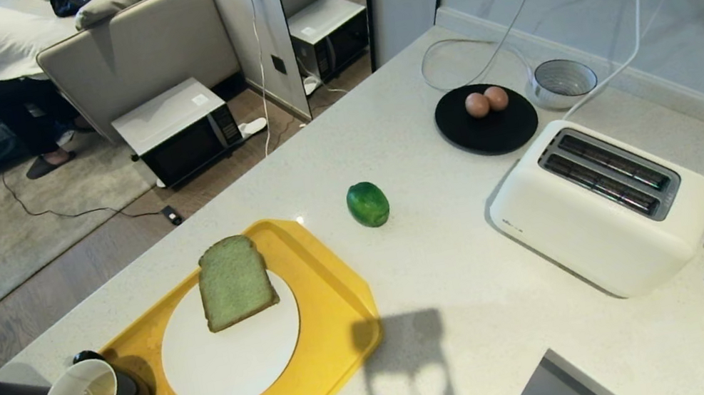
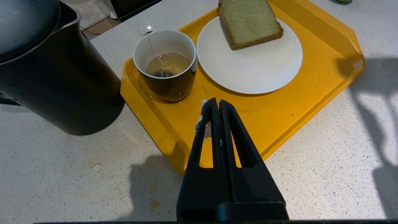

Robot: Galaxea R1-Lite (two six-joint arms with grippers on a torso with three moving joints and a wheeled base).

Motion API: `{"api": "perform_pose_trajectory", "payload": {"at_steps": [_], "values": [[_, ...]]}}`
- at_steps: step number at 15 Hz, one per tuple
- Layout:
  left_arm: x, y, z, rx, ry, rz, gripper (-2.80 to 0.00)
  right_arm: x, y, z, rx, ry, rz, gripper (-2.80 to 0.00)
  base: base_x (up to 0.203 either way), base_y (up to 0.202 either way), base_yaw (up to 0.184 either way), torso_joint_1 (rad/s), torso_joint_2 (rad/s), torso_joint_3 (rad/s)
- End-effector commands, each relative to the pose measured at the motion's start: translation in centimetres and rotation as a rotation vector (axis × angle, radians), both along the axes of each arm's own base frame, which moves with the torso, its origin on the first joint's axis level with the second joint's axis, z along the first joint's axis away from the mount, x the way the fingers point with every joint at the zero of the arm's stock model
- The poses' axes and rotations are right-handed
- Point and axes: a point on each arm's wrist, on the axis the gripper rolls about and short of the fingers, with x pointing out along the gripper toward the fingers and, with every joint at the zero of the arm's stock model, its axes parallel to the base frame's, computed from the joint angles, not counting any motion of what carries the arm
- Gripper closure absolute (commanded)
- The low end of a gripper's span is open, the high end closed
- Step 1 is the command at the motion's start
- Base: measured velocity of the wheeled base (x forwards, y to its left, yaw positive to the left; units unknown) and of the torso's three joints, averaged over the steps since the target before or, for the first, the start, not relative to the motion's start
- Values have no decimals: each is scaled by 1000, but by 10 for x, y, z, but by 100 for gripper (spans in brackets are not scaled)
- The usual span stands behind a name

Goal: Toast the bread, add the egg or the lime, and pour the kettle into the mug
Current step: Pick up the egg

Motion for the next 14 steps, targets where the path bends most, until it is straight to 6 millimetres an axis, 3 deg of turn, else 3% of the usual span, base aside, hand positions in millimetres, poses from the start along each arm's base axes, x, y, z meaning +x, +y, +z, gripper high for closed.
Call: {"api": "perform_pose_trajectory", "payload": {"at_steps": [1,7,14], "values": [[0,0,0,0,1,0,0,0,0,0,-1,3,1,0,0,0,0,0,0,0],[0,0,0,-2,1,0,0,0,0,0,-2,3,1,0,0,0,0,0,0,0],[0,0,0,0,1,0,0,0,0,0,-2,3,1,0,-158,0,-1,2,0,1]]}}
